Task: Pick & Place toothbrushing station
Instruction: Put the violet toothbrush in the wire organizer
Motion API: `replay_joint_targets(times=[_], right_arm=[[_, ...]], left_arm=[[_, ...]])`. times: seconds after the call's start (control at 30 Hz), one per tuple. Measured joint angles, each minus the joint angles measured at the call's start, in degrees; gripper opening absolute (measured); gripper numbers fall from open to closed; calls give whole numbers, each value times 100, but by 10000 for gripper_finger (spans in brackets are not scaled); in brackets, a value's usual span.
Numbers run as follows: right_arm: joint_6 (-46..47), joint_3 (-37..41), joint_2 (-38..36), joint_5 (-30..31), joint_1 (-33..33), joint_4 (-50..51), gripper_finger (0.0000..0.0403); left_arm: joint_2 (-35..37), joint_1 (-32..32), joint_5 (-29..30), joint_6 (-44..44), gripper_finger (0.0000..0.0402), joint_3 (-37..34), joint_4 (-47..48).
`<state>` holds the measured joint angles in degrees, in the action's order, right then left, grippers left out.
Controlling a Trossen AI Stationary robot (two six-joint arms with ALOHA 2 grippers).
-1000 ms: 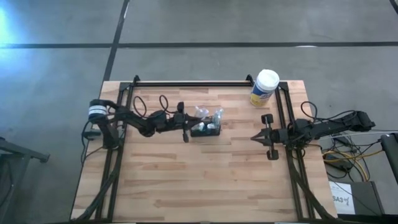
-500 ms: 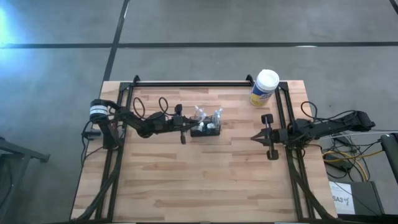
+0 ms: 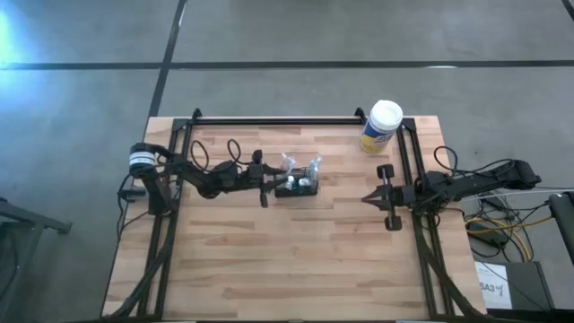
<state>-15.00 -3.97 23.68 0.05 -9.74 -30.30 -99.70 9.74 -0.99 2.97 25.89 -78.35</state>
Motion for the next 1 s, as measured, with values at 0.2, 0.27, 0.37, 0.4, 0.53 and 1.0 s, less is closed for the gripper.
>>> replay_joint_targets(times=[0.2, 0.27, 0.37, 0.4, 0.53, 1.0], right_arm=[[0, 0, 4, -2, 0, 0, 8], [0, 0, 4, 0, 0, -1, 8], [0, 0, 4, -1, 0, 0, 8], [0, 0, 4, -1, 0, -1, 8], [0, 0, 4, -2, 0, -2, 8], [0, 0, 4, 0, 2, -7, 8]], left_arm=[[127, 0, -1, -62, 148, 1, -3], [200, -1, -2, -73, 152, 2, 10], [393, -4, 0, -73, 152, 2, 235], [471, -4, 12, -75, 151, 2, 317], [773, -4, 67, -139, 152, 54, 768], [1940, -11, 415, 536, 156, 1964, 5180]])
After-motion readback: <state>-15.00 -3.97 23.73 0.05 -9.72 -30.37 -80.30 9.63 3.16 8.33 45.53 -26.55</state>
